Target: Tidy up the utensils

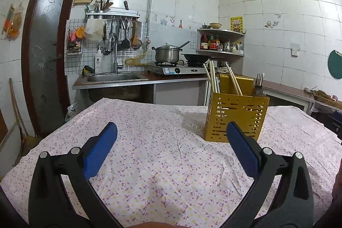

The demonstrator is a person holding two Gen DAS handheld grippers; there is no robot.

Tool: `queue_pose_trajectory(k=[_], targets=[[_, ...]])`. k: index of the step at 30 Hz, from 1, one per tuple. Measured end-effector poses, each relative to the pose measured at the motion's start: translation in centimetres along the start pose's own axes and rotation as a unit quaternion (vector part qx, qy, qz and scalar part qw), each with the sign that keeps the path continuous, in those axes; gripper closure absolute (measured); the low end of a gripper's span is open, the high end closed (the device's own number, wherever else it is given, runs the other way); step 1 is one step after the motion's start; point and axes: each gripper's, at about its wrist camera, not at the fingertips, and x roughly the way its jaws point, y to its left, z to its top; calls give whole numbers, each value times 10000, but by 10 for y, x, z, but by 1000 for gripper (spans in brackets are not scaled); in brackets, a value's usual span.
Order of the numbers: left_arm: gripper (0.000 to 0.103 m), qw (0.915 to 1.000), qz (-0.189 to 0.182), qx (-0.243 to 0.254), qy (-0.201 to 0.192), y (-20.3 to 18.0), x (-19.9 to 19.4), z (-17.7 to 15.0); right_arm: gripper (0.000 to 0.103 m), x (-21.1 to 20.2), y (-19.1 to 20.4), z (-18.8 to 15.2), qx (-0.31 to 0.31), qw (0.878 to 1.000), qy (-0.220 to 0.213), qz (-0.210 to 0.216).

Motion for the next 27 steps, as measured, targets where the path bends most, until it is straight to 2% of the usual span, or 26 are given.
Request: queue_pose_trajectory(k=[27], targets=[[4,10000,27,-53,8,1,-1,0,5,-3,2,2,-32,10000,-35,39]])
